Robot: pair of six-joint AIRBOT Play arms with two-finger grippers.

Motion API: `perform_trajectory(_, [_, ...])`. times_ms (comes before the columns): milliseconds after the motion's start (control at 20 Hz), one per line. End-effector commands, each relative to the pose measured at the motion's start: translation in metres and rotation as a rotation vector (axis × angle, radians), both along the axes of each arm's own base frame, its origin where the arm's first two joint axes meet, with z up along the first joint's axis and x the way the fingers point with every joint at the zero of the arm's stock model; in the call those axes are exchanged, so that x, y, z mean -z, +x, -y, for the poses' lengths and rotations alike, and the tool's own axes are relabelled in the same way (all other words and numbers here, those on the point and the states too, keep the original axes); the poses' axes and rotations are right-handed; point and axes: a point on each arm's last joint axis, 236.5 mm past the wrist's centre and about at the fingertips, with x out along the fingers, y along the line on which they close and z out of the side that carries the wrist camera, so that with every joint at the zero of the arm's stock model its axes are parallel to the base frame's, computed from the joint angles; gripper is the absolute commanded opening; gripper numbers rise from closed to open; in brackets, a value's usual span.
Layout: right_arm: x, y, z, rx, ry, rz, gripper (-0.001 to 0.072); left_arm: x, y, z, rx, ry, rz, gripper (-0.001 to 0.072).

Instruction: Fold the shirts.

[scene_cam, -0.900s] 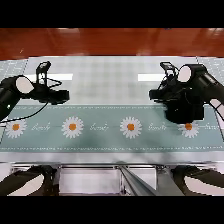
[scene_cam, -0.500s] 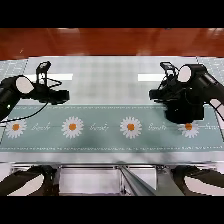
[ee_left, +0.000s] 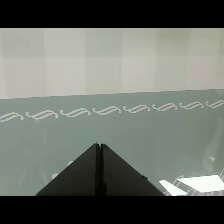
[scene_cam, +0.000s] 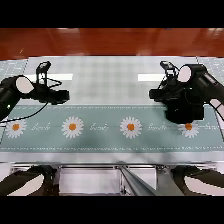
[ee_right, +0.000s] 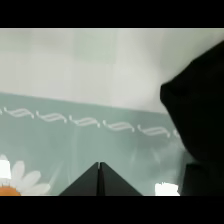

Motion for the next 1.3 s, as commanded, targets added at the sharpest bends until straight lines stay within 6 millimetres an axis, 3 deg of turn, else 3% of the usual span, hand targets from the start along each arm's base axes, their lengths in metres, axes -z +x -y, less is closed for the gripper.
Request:
perform_trajectory(0, [-0.007, 0.029, -0.003, 0.015, 0.017, 0.126, 0.0028, -0.001, 0.003, 0.000, -0.002, 0.000, 0.013, 0.0024])
perform_trajectory(150, [-0.018, 0.051, -0.002, 0.014, 0.018, 0.225, 0.0045, -0.002, 0.006, 0.000, -0.005, -0.001, 0.024, 0.0026])
perform_trajectory(200, [-0.025, 0.057, 0.006, 0.006, -0.012, 0.247, 0.0226, -0.002, 0.006, 0.000, -0.005, 0.000, 0.024, 0.0081])
perform_trajectory(250, [-0.034, 0.062, 0.018, 0.001, -0.051, 0.263, 0.0414, -0.002, 0.004, -0.003, -0.010, 0.000, 0.015, 0.0243])
perform_trajectory(300, [-0.046, 0.066, 0.038, 0.000, -0.118, 0.269, 0.0419, -0.001, -0.001, -0.006, -0.009, 0.009, -0.010, 0.0503])
perform_trajectory(500, [-0.118, 0.056, 0.159, 0.149, -0.369, 0.323, 0.0418, -0.006, -0.030, -0.020, 0.048, 0.034, -0.091, 0.0508])
perform_trajectory(600, [-0.123, 0.041, 0.185, 0.258, -0.289, 0.314, 0.0418, -0.016, -0.031, -0.019, 0.029, 0.022, -0.031, 0.0508])
perform_trajectory(700, [-0.097, 0.028, 0.182, 0.262, -0.163, 0.251, 0.0417, -0.021, -0.034, -0.009, 0.000, -0.042, 0.015, 0.0508])
perform_trajectory(900, [-0.011, -0.010, 0.170, 0.250, -0.109, 0.041, 0.0417, -0.024, -0.037, 0.011, -0.048, -0.160, 0.050, 0.0508])
perform_trajectory(1000, [0.021, -0.014, 0.167, 0.258, -0.092, -0.008, 0.0417, -0.022, -0.035, 0.012, -0.057, -0.171, 0.052, 0.0508])
perform_trajectory(1150, [0.053, -0.012, 0.162, 0.281, -0.061, -0.069, 0.0405, -0.024, -0.033, 0.017, -0.066, -0.197, 0.056, 0.0508])
perform_trajectory(1200, [0.058, -0.011, 0.160, 0.302, -0.048, -0.076, 0.0377, -0.028, -0.035, 0.021, -0.061, -0.220, 0.056, 0.0508])
perform_trajectory(1250, [0.058, -0.009, 0.157, 0.308, -0.035, -0.071, 0.0210, -0.033, -0.036, 0.024, -0.054, -0.232, 0.063, 0.0508])
